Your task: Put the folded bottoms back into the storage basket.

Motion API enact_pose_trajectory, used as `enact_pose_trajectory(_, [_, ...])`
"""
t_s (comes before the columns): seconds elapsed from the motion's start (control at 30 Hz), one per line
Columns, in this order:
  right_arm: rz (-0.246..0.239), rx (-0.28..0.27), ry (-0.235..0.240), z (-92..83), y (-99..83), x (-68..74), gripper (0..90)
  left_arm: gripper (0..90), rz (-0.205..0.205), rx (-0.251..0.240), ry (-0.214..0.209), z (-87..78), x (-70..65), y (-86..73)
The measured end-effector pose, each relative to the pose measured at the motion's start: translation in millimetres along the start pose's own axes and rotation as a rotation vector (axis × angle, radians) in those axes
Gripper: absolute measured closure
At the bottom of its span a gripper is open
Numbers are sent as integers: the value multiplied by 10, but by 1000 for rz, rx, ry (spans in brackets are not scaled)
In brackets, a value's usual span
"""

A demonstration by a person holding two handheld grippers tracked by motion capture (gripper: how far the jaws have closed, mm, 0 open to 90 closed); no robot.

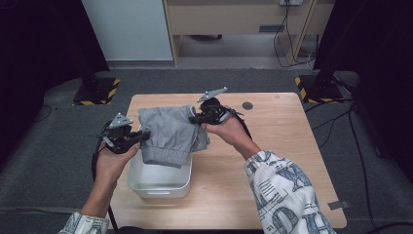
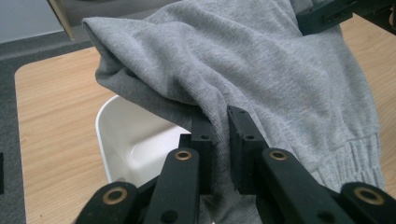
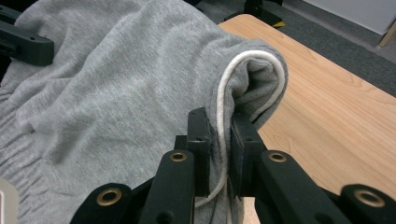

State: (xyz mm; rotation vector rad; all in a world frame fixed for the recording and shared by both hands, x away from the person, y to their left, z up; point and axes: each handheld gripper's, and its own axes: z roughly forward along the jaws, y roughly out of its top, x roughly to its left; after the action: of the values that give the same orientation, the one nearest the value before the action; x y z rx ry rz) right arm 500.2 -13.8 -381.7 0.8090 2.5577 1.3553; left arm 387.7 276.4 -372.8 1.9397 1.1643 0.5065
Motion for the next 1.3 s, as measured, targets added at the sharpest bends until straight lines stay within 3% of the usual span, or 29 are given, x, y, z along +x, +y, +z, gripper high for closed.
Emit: enact_pose_trajectory(1.3, [-19, 16, 41, 124, 68, 134, 818, 815, -15, 11, 2, -119, 139, -144])
